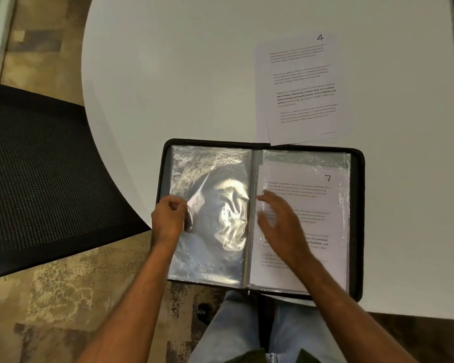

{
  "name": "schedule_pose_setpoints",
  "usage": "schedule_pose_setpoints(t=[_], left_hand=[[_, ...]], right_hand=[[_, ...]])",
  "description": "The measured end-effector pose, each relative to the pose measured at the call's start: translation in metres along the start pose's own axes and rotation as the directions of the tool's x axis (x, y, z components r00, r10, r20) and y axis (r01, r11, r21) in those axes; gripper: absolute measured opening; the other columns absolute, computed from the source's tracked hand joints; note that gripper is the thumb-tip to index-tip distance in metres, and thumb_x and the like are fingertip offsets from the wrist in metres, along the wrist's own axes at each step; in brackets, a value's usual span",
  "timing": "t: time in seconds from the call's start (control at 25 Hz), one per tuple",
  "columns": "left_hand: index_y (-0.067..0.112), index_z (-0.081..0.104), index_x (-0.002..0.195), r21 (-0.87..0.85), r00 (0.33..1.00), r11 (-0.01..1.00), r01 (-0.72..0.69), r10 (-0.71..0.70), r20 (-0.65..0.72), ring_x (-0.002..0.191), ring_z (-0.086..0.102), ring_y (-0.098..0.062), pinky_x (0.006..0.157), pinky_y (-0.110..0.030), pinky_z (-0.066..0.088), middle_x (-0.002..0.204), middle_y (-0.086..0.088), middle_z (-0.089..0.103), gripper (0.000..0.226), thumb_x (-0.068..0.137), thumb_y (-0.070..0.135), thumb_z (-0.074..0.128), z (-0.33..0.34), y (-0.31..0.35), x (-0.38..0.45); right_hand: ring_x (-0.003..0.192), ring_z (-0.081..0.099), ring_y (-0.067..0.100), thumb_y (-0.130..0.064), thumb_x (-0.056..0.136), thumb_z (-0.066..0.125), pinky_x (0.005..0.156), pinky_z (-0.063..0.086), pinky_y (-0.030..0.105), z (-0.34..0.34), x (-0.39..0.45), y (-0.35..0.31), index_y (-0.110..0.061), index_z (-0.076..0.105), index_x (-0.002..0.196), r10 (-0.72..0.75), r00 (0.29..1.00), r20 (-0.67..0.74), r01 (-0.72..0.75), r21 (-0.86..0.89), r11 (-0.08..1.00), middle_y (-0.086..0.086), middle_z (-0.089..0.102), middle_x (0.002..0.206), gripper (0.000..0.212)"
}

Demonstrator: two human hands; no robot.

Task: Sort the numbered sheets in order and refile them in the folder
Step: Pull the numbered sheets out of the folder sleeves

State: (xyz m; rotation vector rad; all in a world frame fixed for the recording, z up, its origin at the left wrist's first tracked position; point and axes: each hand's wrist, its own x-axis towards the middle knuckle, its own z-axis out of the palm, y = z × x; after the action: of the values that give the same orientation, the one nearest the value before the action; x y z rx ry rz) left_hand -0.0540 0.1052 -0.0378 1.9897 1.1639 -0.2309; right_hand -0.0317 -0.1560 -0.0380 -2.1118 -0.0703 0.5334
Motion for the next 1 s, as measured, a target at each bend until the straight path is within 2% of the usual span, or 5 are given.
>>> schedule_pose_setpoints(t=[0.16, 0.36, 0.48, 0.64, 1.0], left_hand=[[0.028, 0.058, 0.109, 0.228, 0.987, 0.972, -0.060, 0.092, -0.133, 0.107, 0.060, -0.024, 0.099, -0.047, 0.039, 0.103, 0.006, 0.064, 0.026, 0.091, 0.012, 0.067, 0.019, 0.000, -0.005], [0.019, 0.032, 0.151, 0.380, 0.961, 0.923, -0.057, 0.154, -0.228, 0.142, 0.033, -0.033, 0.113, -0.055, 0.027, 0.155, -0.009, 0.037, 0.081, 0.083, 0.012, 0.076, 0.036, 0.004, -0.011], [0.024, 0.039, 0.147, 0.467, 0.950, 0.853, -0.233, 0.303, -0.079, 0.148, 0.022, -0.032, 0.116, -0.057, 0.021, 0.162, -0.008, 0.025, 0.072, 0.083, 0.005, 0.067, 0.049, 0.007, -0.018], [0.020, 0.052, 0.140, 0.485, 0.808, 0.657, -0.578, 0.543, 0.228, 0.142, 0.033, -0.033, 0.112, -0.058, 0.024, 0.156, -0.014, 0.035, 0.055, 0.088, 0.005, 0.064, 0.079, 0.019, -0.040], [0.022, 0.038, 0.153, 0.288, 0.667, 0.605, -0.742, 0.622, 0.411, 0.148, 0.023, -0.027, 0.118, -0.049, 0.018, 0.160, -0.007, 0.032, 0.058, 0.100, 0.036, 0.057, 0.135, 0.096, -0.042]], right_hand=[[0.144, 0.037, 0.010, -0.013, 0.097, 0.066, 0.120, 0.031, 0.035, -0.056, 0.005, 0.046, -0.019, 0.054, 0.143, 0.003, 0.981, -0.196, -0.036, -0.165, 0.986, 0.001, 0.045, 0.157, 0.048], [0.148, 0.038, 0.025, -0.022, 0.096, 0.067, 0.121, 0.030, 0.053, -0.097, 0.019, 0.086, -0.013, 0.044, 0.152, -0.038, 0.964, -0.263, -0.056, -0.344, 0.937, 0.007, 0.040, 0.161, 0.061], [0.156, 0.022, 0.026, -0.039, 0.099, 0.061, 0.125, 0.020, 0.056, -0.106, 0.031, 0.092, -0.015, 0.027, 0.160, -0.036, 0.976, -0.217, -0.073, -0.474, 0.878, 0.007, 0.024, 0.169, 0.074], [0.158, 0.000, 0.033, -0.063, 0.100, 0.042, 0.125, 0.009, 0.056, -0.111, 0.045, 0.098, -0.012, 0.009, 0.163, 0.054, 0.978, -0.199, -0.167, -0.608, 0.776, 0.010, 0.001, 0.172, 0.088], [0.156, 0.011, 0.038, -0.039, 0.104, 0.053, 0.123, 0.017, 0.058, -0.106, 0.040, 0.099, -0.022, 0.051, 0.150, -0.072, 0.962, -0.262, -0.109, -0.612, 0.783, 0.014, 0.019, 0.169, 0.049]])
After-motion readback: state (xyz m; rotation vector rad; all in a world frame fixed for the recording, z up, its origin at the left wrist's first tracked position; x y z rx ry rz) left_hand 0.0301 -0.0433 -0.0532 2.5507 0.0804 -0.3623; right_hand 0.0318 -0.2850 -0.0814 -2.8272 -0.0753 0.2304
